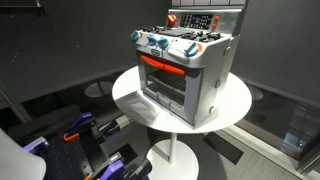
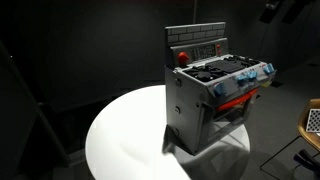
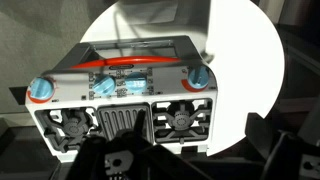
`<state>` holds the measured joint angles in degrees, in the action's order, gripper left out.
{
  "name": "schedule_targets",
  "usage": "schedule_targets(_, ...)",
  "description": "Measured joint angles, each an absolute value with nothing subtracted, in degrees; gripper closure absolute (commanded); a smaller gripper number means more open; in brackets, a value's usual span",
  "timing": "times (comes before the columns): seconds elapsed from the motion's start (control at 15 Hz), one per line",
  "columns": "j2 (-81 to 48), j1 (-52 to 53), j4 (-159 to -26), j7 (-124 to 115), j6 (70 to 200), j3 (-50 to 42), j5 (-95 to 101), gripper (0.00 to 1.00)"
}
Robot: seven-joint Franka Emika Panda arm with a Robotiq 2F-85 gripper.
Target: Press the top orange button on the microwave oven controlling panel of the stove
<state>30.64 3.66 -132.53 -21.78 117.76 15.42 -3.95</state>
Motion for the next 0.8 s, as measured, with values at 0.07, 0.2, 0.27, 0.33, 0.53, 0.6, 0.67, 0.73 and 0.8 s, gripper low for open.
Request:
schedule_targets(0.07,30.6,3.7,-132.5,-21.8,117.8,15.4,-4.0,0.00)
schedule_targets(0.2,30.6,3.7,-132.5,-21.8,117.8,15.4,-4.0,0.00)
schedule_targets(0.27,30.6,3.7,-132.5,-21.8,117.8,15.4,-4.0,0.00)
schedule_targets(0.33,30.6,3.7,-132.5,-21.8,117.8,15.4,-4.0,0.00)
schedule_targets(0.53,30.5,3.7,-132.5,-21.8,117.8,15.4,-3.9,0.00)
schedule_targets(0.6,30.5,3.7,-132.5,-21.8,118.0,15.4,-3.8,0.00)
schedule_targets(0.67,30.4,3.6,-132.4,-21.8,118.3,15.4,-3.6,0.00)
schedule_targets(0.73,30.2,3.6,-132.2,-21.8,118.6,15.3,-3.4,0.00)
schedule_targets(0.8,30.0,3.5,-131.9,-21.8,119.1,15.3,-3.0,0.00)
